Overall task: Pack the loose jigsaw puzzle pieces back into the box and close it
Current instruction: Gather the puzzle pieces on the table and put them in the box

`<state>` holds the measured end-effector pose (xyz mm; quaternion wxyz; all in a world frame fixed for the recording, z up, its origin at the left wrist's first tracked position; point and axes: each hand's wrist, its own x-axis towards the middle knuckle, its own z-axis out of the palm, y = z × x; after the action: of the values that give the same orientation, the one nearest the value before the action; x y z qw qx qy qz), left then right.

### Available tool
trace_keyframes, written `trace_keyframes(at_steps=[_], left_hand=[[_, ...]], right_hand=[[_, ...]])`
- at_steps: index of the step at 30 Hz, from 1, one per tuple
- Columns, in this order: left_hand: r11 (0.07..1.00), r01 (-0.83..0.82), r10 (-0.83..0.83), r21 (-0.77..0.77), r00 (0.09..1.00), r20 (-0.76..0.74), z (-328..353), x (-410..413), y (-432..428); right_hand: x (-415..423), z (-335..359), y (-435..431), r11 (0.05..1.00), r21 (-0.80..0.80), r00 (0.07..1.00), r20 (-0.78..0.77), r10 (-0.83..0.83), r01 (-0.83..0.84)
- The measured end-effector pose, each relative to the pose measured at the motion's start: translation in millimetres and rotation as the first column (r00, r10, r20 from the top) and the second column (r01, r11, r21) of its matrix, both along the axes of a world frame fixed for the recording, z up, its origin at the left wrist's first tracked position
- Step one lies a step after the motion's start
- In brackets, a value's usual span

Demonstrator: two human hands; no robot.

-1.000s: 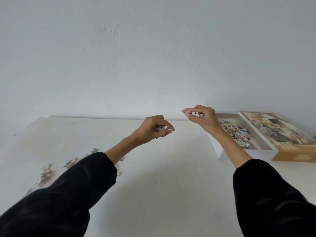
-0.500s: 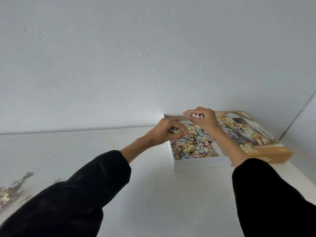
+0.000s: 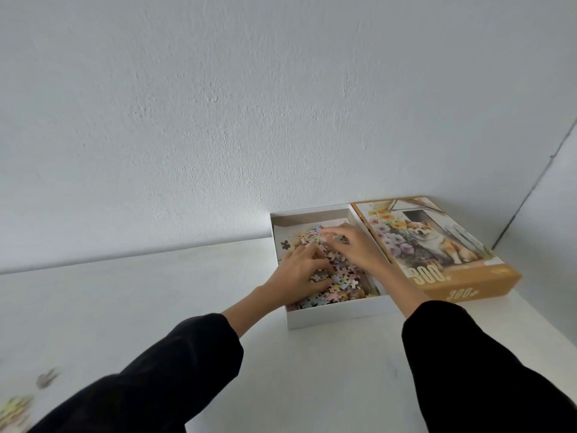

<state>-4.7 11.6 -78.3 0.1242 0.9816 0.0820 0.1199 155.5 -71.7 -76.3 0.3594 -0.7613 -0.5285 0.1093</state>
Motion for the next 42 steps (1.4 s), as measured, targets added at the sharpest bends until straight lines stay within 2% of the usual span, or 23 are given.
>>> trace_keyframes(at_steps=[4, 8, 11, 13, 14, 17, 19, 22, 25, 27, 29, 31, 34, 36, 38, 39, 42], left_hand=[[0.996, -0.044, 0.056, 0.075, 0.986, -0.157, -1.1, -1.3, -1.3], [0.966, -0.099, 0.169, 0.241, 0.942, -0.291, -2.1, 8.5, 5.0], [0.945, -0.189, 0.262, 0.266, 0.926, -0.271, -3.2, 17.4, 14.4], [0.935, -0.241, 0.297, 0.261, 0.933, -0.204, -2.3, 21.6, 17.2], [0.933, -0.252, 0.301, 0.257, 0.938, -0.172, -2.2, 23.1, 17.6], [0.964, -0.233, 0.252, 0.132, 0.956, -0.153, -3.5, 23.5, 16.3], [0.971, -0.217, 0.234, 0.095, 0.943, -0.235, -4.7, 24.3, 17.8], [0.946, -0.236, 0.306, 0.223, 0.879, -0.366, -6.0, 29.0, 24.8], [0.896, -0.311, 0.409, 0.316, 0.854, -0.320, -3.5, 36.4, 27.3], [0.916, -0.320, 0.374, 0.242, 0.900, -0.225, -3.0, 43.2, 27.3], [0.966, -0.241, 0.254, 0.096, 0.952, -0.168, -2.0, 50.6, 29.5], [0.984, -0.178, 0.177, 0.016, 0.958, -0.225, -2.2, 56.2, 35.5], [0.972, -0.218, 0.236, 0.090, 0.898, -0.372, -4.9, 59.4, 48.1], [0.941, -0.299, 0.338, 0.159, 0.859, -0.385, -3.5, 59.9, 50.9], [0.927, -0.327, 0.375, 0.186, 0.847, -0.377, 2.1, 58.4, 46.5], [0.939, -0.309, 0.344, 0.152, 0.856, -0.385, 5.0, 56.9, 43.7], [0.973, -0.222, 0.154, -0.061, 0.825, -0.544, 16.7, 46.7, 38.6]], right_hand=[[1.2, -4.8, 2.3, 1.000, -0.004, 0.998, 0.058, -0.003, 0.003], [8.3, -14.8, 4.3, 0.991, -0.111, 0.986, 0.156, -0.061, 0.079], [10.8, -15.5, 3.8, 0.990, -0.034, 0.965, 0.229, -0.129, 0.141], [8.2, -13.7, 1.7, 0.993, 0.040, 0.962, 0.247, -0.117, 0.111], [7.6, -14.1, 1.3, 0.997, 0.027, 0.966, 0.244, -0.082, 0.077], [7.3, -19.4, 4.2, 0.985, -0.172, 0.963, 0.268, 0.015, 0.032], [8.3, -20.9, 6.4, 0.962, -0.258, 0.956, 0.292, -0.009, 0.088], [8.1, -20.7, 7.4, 0.937, -0.297, 0.939, 0.333, -0.081, 0.186], [5.4, -16.3, 5.7, 0.966, -0.132, 0.936, 0.306, -0.173, 0.221], [3.5, -12.8, 2.2, 0.966, -0.005, 0.936, 0.250, -0.248, 0.257], [1.6, -7.8, -0.9, 0.955, 0.015, 0.916, 0.279, -0.289, 0.296], [1.9, -6.9, -0.9, 0.949, 0.023, 0.903, 0.301, -0.308, 0.316], [4.9, -9.5, -0.8, 0.950, 0.071, 0.912, 0.264, -0.313, 0.305], [7.1, -11.0, -0.9, 0.963, 0.077, 0.924, 0.272, -0.271, 0.259], [10.3, -16.2, 2.3, 0.987, 0.006, 0.950, 0.271, -0.154, 0.158], [11.5, -20.3, 4.8, 0.991, -0.068, 0.960, 0.266, -0.093, 0.115], [10.0, -25.7, 10.1, 0.960, -0.258, 0.955, 0.296, -0.028, 0.108]])
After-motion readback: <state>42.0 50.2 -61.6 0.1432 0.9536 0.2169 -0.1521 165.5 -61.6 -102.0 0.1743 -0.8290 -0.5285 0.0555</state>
